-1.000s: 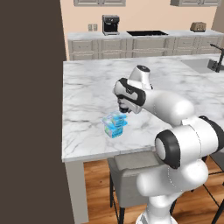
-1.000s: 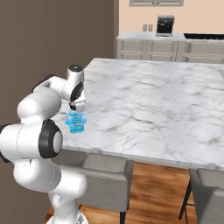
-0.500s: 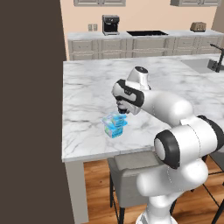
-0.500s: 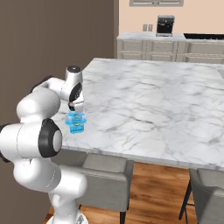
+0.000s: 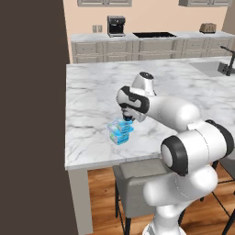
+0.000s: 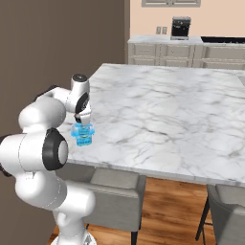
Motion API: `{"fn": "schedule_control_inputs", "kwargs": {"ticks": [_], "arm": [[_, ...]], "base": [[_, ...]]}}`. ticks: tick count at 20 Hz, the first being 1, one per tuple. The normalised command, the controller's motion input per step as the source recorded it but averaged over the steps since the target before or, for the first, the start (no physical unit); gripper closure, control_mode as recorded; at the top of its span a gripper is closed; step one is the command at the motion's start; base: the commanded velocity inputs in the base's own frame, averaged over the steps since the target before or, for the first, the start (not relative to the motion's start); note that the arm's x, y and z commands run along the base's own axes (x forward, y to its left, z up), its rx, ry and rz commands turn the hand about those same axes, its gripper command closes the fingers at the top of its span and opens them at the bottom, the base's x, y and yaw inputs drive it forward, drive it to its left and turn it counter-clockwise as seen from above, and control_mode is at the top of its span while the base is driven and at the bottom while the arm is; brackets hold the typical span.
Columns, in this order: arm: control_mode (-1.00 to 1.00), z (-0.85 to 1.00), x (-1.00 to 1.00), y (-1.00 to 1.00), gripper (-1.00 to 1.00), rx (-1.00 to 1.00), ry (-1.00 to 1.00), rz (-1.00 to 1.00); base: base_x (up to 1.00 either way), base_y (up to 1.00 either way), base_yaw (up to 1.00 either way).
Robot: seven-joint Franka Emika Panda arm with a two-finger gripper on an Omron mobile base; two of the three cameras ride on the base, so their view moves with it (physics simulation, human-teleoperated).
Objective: Stack the yogurt containers by placing the smaller containers on top of the larger containers.
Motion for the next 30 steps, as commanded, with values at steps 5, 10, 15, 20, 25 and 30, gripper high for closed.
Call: {"fn": "schedule_control_inputs", "kwargs": {"ticks": [5,10,15,20,25,30], "arm": [[-1.0,-0.01,0.04,0.0,1.0,0.0,0.0,-0.02],[-1.0,-0.01,0.09,0.0,1.0,0.0,0.0,-0.02],[-1.0,-0.05,0.11,0.0,1.0,0.0,0.0,-0.02],[-1.0,-0.06,0.06,0.0,1.0,0.0,0.0,-0.02],[-1.0,-0.08,0.02,0.02,1.0,0.0,0.0,-0.02],[-1.0,-0.08,0.03,0.03,1.0,0.0,0.0,-0.02]], "base": [[0.0,0.0,0.0],[0.0,0.0,0.0],[0.0,0.0,0.0],[0.0,0.0,0.0],[0.0,0.0,0.0],[0.0,0.0,0.0]]}}
